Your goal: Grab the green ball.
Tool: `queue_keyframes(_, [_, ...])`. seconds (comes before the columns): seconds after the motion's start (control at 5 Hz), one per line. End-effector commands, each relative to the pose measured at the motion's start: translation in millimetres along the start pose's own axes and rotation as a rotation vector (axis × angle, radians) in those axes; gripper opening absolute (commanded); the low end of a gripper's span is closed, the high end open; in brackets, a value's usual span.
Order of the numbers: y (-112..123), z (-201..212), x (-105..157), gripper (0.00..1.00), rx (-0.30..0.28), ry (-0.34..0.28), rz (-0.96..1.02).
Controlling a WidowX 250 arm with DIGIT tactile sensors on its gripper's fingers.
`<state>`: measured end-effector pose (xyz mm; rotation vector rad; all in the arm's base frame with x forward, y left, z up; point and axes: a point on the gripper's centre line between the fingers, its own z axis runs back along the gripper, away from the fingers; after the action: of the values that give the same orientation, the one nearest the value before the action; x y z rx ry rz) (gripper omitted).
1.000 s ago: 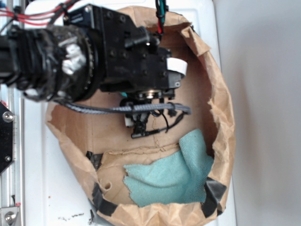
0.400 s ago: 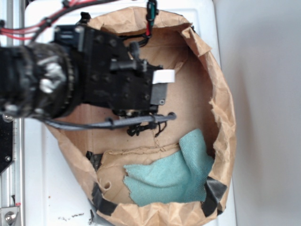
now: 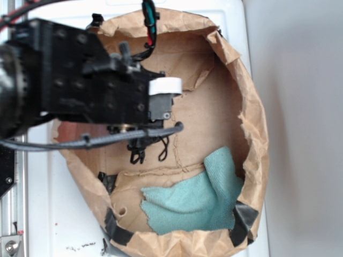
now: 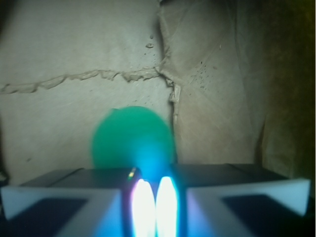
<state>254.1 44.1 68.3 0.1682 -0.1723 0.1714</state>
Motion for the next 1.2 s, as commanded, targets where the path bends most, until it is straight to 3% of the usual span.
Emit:
queue_keyframes(0.0, [9.9, 17.6, 12.8, 0.0, -0.063, -0.048, -0.016])
queue_keyframes(0.2, [13.1, 19.5, 12.5, 0.0, -0.072, -0.045, -0.02])
queue_keyframes(0.4, [15.8, 21.7, 14.9, 1.0, -0.083, -0.031, -0.027])
queue_keyframes(0.8, [19.9, 24.7, 18.1, 1.0, -0.093, -0.005, -0.043])
queue_keyframes(1.0, [11.4, 20.2, 23.0, 1.0, -0.061, 0.003, -0.026])
